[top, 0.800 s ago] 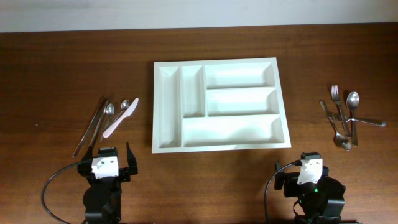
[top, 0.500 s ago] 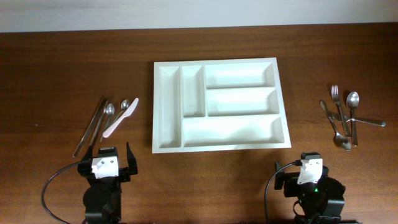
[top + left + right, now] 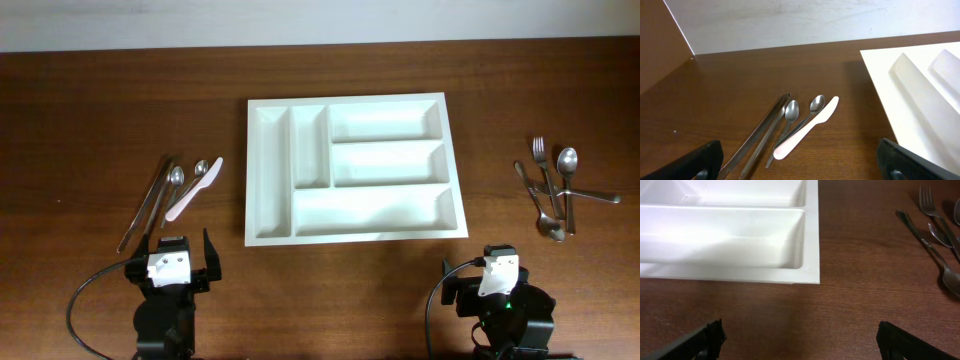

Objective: Pack container

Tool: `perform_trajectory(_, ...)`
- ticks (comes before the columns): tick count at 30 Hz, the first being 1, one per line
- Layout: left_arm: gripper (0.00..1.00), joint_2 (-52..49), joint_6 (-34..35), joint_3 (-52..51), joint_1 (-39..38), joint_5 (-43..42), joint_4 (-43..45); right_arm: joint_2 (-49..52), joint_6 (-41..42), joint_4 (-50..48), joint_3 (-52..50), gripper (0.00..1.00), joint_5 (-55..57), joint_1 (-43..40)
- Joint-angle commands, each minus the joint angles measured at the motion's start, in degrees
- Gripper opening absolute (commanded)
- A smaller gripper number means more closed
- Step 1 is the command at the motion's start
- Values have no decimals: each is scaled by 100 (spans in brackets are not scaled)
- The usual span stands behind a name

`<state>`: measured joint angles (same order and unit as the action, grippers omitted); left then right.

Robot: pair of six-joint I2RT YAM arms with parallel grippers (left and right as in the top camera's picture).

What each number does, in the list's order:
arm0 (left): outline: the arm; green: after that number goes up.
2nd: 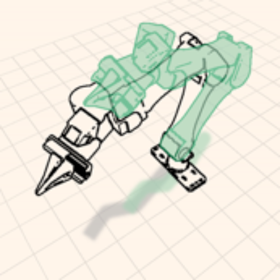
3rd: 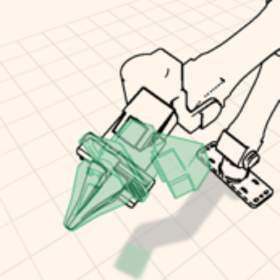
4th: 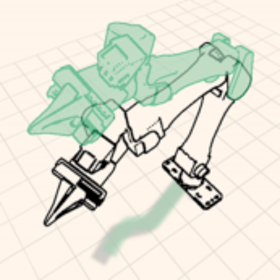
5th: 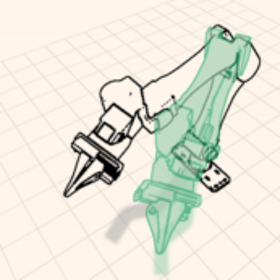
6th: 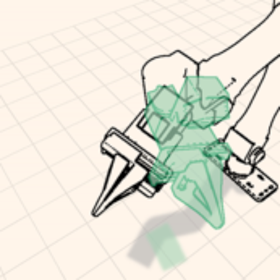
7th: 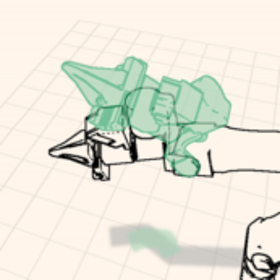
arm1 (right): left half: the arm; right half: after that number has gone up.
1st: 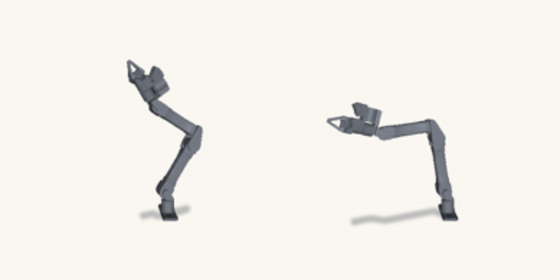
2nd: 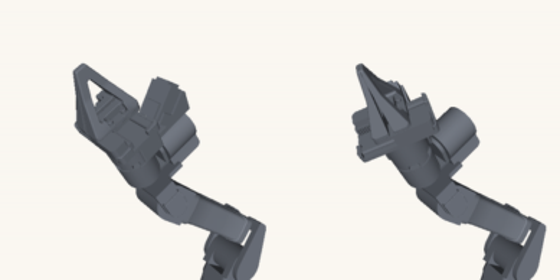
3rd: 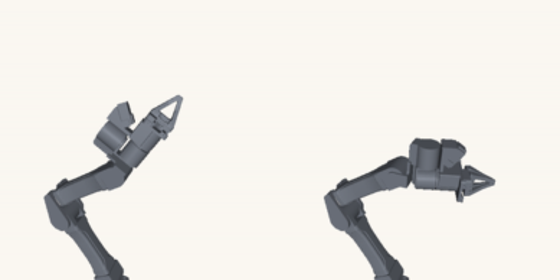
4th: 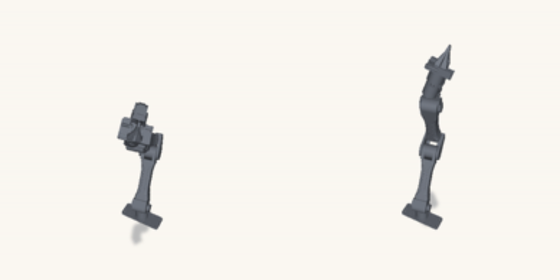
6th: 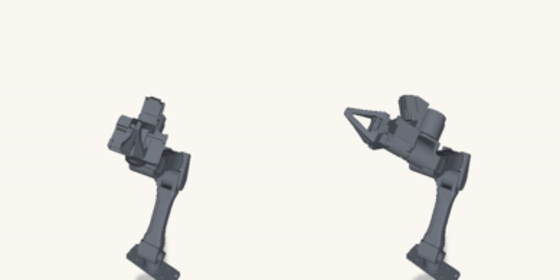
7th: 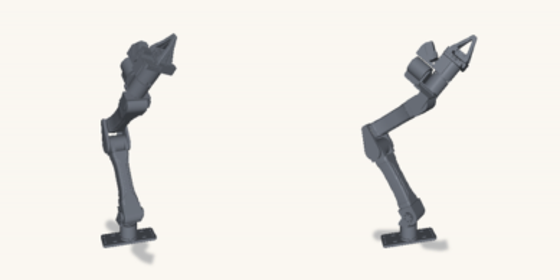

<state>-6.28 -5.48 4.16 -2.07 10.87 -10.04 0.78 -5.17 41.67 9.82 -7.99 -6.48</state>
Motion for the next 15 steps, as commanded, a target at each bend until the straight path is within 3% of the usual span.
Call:
perform_trajectory(1, 99, 57, -61, -103, 37, -63, 17, -57, -42, -13, -33, 99, 31, 46)
perform_trajectory(11, 99, 57, -61, -103, 37, -68, 20, -57, -39, -42, -35, 99, 157, 46)
perform_trajectory(15, 99, 57, -61, -103, 37, -63, 48, -57, -37, -291, -28, 99, -710, 48)
